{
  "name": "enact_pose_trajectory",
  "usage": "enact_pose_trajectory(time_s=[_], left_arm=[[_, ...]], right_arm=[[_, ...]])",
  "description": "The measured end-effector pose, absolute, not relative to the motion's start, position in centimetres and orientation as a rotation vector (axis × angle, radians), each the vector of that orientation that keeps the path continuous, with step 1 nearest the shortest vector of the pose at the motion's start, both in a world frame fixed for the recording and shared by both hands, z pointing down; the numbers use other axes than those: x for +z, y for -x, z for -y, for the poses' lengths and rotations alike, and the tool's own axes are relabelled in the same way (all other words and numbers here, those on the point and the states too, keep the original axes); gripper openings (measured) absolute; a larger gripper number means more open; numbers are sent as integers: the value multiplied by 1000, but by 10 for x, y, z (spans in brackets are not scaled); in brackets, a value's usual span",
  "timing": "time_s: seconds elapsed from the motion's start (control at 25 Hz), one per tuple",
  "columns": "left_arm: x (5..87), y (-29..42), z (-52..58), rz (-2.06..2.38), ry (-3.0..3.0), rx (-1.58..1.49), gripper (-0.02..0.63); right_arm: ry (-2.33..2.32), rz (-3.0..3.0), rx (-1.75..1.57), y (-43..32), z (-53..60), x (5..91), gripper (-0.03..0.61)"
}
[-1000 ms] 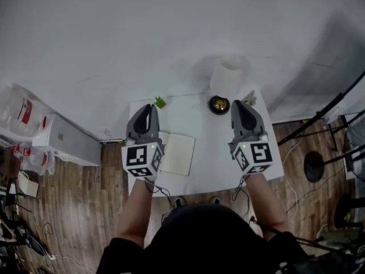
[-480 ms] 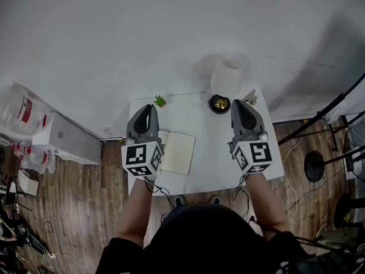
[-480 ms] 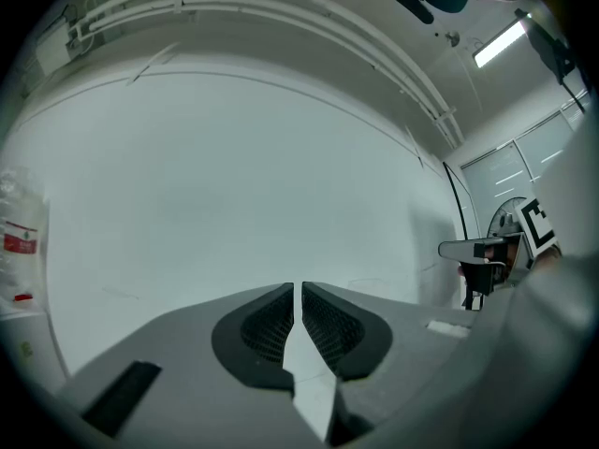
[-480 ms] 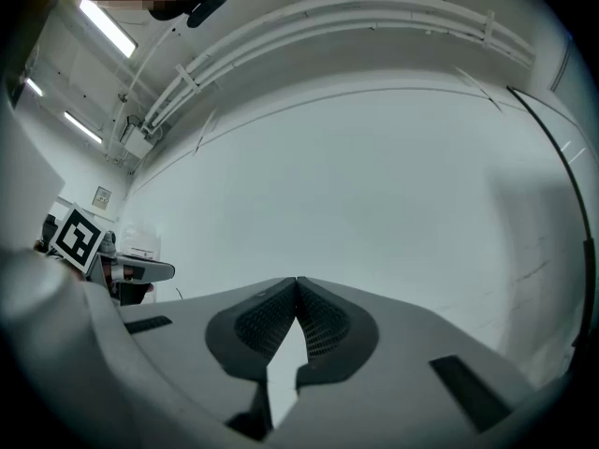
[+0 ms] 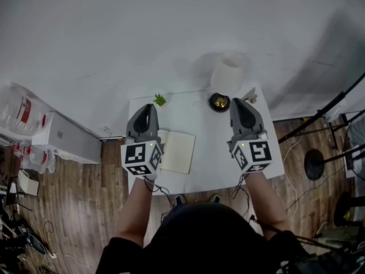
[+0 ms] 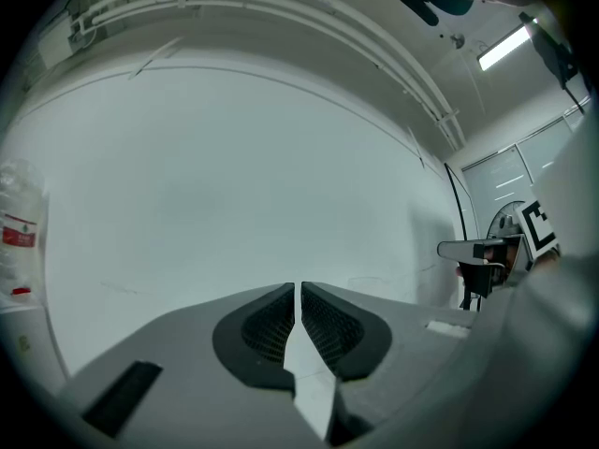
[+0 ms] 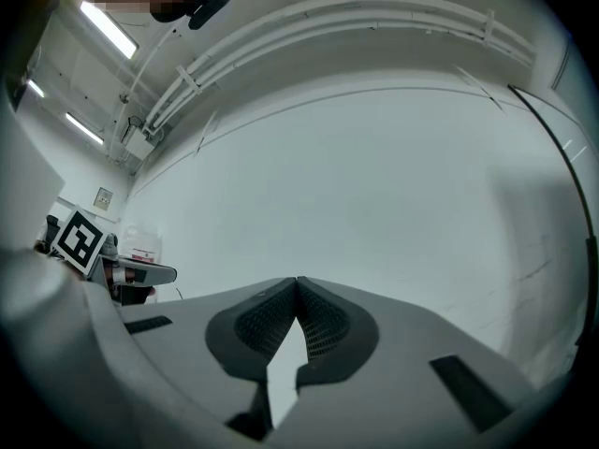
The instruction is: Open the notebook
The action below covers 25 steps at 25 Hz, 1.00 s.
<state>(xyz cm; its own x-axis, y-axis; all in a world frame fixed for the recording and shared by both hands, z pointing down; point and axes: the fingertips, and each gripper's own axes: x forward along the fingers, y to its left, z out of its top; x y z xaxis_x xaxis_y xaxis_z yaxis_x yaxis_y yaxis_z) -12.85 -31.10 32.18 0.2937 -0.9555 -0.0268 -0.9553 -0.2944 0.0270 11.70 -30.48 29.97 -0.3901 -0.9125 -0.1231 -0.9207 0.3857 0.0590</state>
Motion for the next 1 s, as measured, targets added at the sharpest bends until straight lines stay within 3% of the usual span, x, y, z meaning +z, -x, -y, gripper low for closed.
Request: enact_pose_trajectory(time_s=[1.0], left_arm=[[338, 131, 312, 1846, -2486, -29, 23]], right_arm=[[1689, -2546, 128, -120, 309, 309, 2]])
